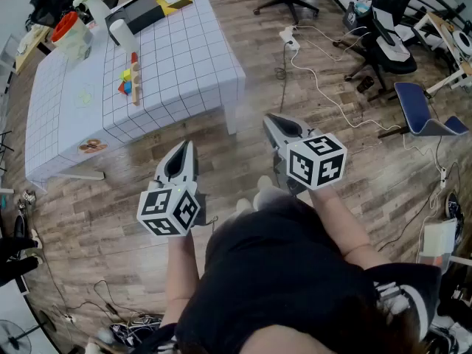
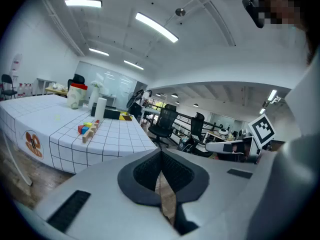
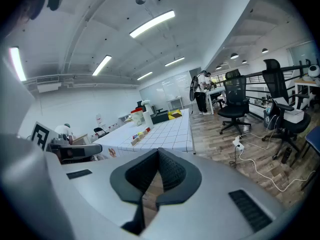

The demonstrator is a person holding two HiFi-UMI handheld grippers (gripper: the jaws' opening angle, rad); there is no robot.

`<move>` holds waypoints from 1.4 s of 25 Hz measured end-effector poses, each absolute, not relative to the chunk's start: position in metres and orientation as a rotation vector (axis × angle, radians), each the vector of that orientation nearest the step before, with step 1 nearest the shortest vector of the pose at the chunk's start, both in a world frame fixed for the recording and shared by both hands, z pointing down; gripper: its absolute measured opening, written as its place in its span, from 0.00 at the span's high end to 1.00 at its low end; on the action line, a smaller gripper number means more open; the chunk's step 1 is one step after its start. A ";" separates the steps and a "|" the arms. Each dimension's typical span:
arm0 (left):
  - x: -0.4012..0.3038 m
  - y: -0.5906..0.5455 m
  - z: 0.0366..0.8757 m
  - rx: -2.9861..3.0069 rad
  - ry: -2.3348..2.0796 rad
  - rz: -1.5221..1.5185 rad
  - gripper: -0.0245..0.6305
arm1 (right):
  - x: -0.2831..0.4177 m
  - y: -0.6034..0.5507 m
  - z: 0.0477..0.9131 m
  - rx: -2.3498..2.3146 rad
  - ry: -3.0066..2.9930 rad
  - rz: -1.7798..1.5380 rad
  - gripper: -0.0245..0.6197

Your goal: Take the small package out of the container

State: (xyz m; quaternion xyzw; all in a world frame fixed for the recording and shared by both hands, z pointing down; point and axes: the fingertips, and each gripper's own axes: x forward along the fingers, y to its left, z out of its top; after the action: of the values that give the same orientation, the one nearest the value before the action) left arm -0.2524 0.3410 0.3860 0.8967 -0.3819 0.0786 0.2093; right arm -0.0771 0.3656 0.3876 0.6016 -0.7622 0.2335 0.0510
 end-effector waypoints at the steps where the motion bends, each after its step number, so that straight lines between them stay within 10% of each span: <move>1: -0.252 0.341 0.385 2.499 -1.064 0.221 0.93 | -0.077 0.365 0.387 1.837 -2.316 0.709 0.94; 35: -0.066 0.203 0.395 2.367 -1.112 0.193 0.93 | 0.073 0.222 0.405 1.554 -2.516 0.880 0.94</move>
State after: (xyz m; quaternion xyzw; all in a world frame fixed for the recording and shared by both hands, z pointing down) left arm -0.0662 0.2029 0.3955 0.8724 -0.4100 0.0712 0.2564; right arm 0.0732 0.2217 0.4052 0.5035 -0.8151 0.2853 0.0282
